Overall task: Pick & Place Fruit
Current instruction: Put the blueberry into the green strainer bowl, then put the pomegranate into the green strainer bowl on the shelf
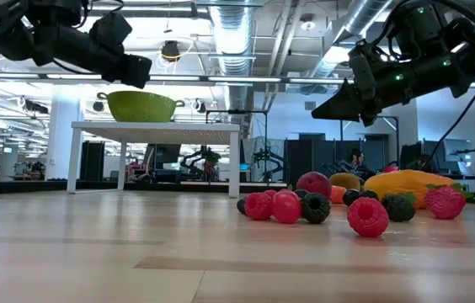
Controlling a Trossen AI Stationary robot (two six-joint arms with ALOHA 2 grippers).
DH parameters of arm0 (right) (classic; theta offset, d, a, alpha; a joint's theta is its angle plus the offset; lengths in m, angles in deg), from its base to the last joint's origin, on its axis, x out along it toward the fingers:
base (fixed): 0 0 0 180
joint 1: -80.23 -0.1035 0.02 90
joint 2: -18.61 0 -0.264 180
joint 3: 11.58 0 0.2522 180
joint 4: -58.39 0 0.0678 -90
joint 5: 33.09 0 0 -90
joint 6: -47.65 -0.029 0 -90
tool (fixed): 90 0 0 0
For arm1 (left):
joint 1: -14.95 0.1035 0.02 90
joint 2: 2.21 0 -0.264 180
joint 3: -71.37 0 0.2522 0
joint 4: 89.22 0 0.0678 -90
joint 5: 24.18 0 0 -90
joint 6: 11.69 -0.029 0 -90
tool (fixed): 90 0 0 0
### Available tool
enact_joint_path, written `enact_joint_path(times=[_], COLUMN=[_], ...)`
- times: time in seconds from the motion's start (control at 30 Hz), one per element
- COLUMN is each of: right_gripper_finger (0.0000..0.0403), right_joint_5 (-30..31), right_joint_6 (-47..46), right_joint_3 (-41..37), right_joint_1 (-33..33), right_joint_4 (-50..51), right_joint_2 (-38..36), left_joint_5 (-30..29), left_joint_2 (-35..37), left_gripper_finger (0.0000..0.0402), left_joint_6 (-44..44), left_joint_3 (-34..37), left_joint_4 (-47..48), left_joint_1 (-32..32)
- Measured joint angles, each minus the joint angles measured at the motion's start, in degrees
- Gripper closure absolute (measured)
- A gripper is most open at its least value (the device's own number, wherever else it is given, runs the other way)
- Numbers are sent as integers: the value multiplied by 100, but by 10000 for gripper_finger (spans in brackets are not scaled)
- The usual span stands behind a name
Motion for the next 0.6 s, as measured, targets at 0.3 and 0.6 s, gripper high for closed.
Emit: enact_joint_path(times=[0.3, 0.6], right_gripper_finger=[397, 397], right_joint_5=[0, 0], right_joint_6=[0, 0], right_joint_3=[-1, 1], right_joint_1=[0, 0], right_joint_4=[-1, 0], right_joint_2=[1, 0], left_joint_5=[5, -2], left_joint_2=[0, 0], left_gripper_finger=[253, 205], left_joint_6=[0, 2], left_joint_3=[1, 1], left_joint_4=[-7, -33], left_joint_1=[-2, -182])
